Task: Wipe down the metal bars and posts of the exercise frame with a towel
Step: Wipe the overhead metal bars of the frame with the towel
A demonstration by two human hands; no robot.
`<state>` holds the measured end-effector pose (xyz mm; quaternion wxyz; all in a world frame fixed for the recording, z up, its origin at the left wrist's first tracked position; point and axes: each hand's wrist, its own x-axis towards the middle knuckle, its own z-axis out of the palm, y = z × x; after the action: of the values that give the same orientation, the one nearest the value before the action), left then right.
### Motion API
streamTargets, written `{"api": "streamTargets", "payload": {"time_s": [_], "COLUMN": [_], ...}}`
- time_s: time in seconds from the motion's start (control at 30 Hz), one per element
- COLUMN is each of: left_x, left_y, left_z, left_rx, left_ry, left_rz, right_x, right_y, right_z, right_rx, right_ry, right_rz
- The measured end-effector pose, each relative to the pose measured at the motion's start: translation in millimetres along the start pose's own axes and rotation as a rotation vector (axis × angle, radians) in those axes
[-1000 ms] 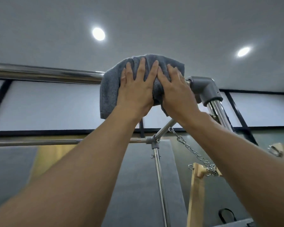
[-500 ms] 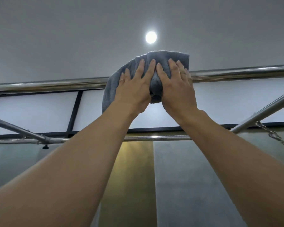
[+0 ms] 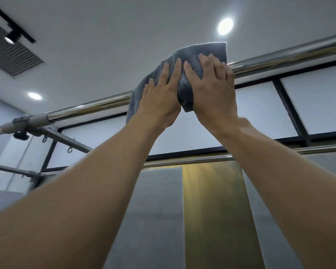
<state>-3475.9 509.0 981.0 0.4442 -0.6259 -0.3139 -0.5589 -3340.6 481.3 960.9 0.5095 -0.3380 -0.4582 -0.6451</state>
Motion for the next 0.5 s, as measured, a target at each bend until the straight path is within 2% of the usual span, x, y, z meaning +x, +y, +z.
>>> {"api": "streamTargets", "payload": {"time_s": [0.27,0.5], "left_x": [-25.7,-55.7], "left_y": [-122.6,-230.0], "left_z": [1.8,-12.6], "left_rx": [0.145,0.211], "left_ry": [0.128,0.103], "left_rz": [0.092,0.066], "right_x": [11.1,25.5], "right_y": [-105.1,-209.1], "right_z": [67.2,111.8], "right_rx": [0.038,0.109], "right_ry": [0.259,0.274], "right_rz": [-0.005,-0.005]}}
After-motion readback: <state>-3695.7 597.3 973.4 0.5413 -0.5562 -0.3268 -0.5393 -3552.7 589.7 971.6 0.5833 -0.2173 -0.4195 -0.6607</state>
